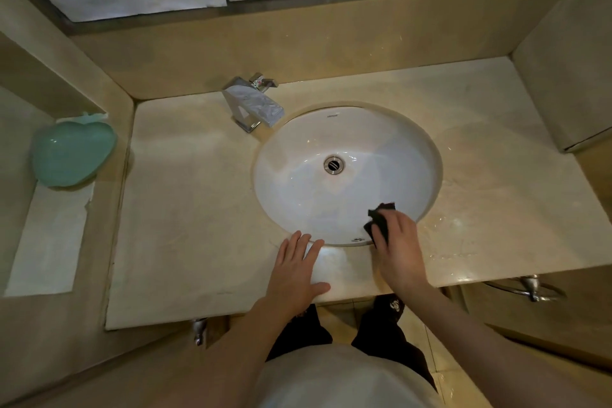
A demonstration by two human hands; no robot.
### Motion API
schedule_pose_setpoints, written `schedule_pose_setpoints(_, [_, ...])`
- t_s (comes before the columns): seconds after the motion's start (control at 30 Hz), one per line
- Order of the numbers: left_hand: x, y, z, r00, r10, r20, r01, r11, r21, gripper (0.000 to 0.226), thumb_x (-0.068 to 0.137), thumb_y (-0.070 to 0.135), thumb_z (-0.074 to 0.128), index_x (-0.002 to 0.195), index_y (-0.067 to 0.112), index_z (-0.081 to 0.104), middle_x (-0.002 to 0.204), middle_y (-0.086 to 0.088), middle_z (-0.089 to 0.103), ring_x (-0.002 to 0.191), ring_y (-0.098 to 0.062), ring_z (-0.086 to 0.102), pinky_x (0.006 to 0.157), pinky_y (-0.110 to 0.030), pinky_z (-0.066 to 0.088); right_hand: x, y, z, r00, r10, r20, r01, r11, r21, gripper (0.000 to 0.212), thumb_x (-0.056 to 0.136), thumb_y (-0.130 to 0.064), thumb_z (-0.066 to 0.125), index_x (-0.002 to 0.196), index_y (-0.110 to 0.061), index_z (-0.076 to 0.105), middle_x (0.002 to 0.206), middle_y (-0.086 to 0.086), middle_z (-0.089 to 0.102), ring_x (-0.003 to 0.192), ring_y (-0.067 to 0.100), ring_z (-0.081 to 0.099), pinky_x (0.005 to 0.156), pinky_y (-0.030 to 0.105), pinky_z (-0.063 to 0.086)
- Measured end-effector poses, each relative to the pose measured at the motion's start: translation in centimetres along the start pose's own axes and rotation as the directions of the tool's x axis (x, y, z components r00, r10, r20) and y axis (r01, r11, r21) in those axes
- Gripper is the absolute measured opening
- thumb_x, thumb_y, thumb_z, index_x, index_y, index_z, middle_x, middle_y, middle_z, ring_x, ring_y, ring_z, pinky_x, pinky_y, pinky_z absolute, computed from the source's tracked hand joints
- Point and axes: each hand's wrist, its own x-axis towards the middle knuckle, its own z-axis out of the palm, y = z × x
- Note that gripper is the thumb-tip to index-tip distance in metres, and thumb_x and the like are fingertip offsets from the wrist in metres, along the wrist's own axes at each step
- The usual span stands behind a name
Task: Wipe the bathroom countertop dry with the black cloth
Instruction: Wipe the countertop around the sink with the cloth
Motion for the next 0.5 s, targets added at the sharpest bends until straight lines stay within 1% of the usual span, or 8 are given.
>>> schedule_pose_setpoints(0.1, [0.0,0.0,0.1,1.0,0.001,0.001,-0.001,1.0,0.023,0.086,0.091,0.056,0.056,0.157,0.028,0.009,0.166,-0.002,0.003,0.153,-0.023,-0.009,0.123,-0.04,-0.009,-5.1,1.5,0.2,0.973,-0.184,0.139,0.191,0.981,-0.036,0.04,0.096,-0.019,0.06,0.134,-0.01,0.055,0.137,0.005,0.049,0.13,0.019,0.042,0.111,0.037,0.039])
schedule_pose_setpoints(0.17, [0.1,0.1,0.0,1.0,-0.012,0.01,0.011,0.999,0.033,0.086,0.092,0.056,0.056,0.157,0.028,0.009,0.166,-0.002,0.003,0.153,-0.023,-0.009,0.124,-0.04,-0.007,-7.3,2.6,2.0,0.917,-0.336,0.217,0.369,0.919,-0.135,0.043,0.091,-0.019,0.065,0.132,-0.008,0.058,0.139,0.008,0.053,0.132,0.021,0.044,0.107,0.042,0.046])
schedule_pose_setpoints(0.2, [0.1,0.2,-0.1,1.0,-0.024,0.018,0.024,0.999,0.03,0.086,0.092,0.055,0.057,0.157,0.028,0.008,0.167,-0.002,0.002,0.153,-0.022,-0.009,0.124,-0.04,-0.007,-7.5,2.9,3.0,0.883,-0.406,0.236,0.45,0.875,-0.177,0.043,0.092,-0.022,0.061,0.132,-0.007,0.059,0.139,0.01,0.054,0.132,0.023,0.044,0.107,0.041,0.045])
schedule_pose_setpoints(0.23, [0.1,0.4,-0.2,0.999,-0.041,0.026,0.041,0.999,0.027,0.086,0.092,0.054,0.057,0.157,0.028,0.008,0.167,-0.002,0.002,0.153,-0.022,-0.01,0.124,-0.039,-0.007,-7.0,2.9,3.8,0.871,-0.432,0.235,0.476,0.859,-0.185,0.043,0.095,-0.026,0.054,0.134,-0.007,0.058,0.14,0.01,0.053,0.134,0.024,0.044,0.11,0.04,0.041])
schedule_pose_setpoints(0.27, [0.1,0.6,-0.3,0.998,-0.058,0.033,0.057,0.998,0.022,0.086,0.092,0.054,0.057,0.157,0.028,0.008,0.167,-0.001,0.001,0.153,-0.021,-0.01,0.124,-0.039,-0.007,-5.9,2.7,4.4,0.877,-0.423,0.226,0.466,0.865,-0.187,0.045,0.097,-0.03,0.049,0.135,-0.008,0.056,0.142,0.009,0.052,0.135,0.025,0.044,0.112,0.039,0.038])
schedule_pose_setpoints(0.33, [0.0,1.2,-0.5,0.995,-0.092,0.039,0.092,0.996,0.003,0.085,0.092,0.053,0.057,0.157,0.028,0.009,0.166,0.0,0.002,0.153,-0.02,-0.009,0.124,-0.039,-0.005,-3.1,1.8,4.6,0.901,-0.37,0.227,0.414,0.889,-0.193,0.041,0.097,-0.031,0.053,0.133,-0.012,0.057,0.137,0.008,0.055,0.129,0.026,0.05,0.11,0.038,0.041])
schedule_pose_setpoints(0.43, [0.0,2.1,-0.8,0.987,-0.155,0.042,0.156,0.987,-0.031,0.082,0.092,0.05,0.057,0.156,0.028,0.011,0.166,0.001,0.003,0.153,-0.021,-0.008,0.124,-0.04,-0.002,1.6,1.4,3.4,0.935,-0.215,0.281,0.282,0.933,-0.226,0.03,0.098,-0.031,0.053,0.124,-0.015,0.059,0.122,0.007,0.06,0.112,0.027,0.056,0.092,0.037,0.047])
schedule_pose_setpoints(0.5, [0.0,3.1,-1.0,0.977,-0.209,0.044,0.212,0.975,-0.063,0.077,0.093,0.046,0.054,0.156,0.027,0.014,0.166,0.001,0.004,0.153,-0.02,-0.008,0.125,-0.042,0.001,4.2,2.4,1.3,0.966,-0.089,0.242,0.133,0.975,-0.175,0.031,0.1,-0.032,0.049,0.125,-0.016,0.058,0.121,0.009,0.059,0.11,0.029,0.054,0.087,0.039,0.047])
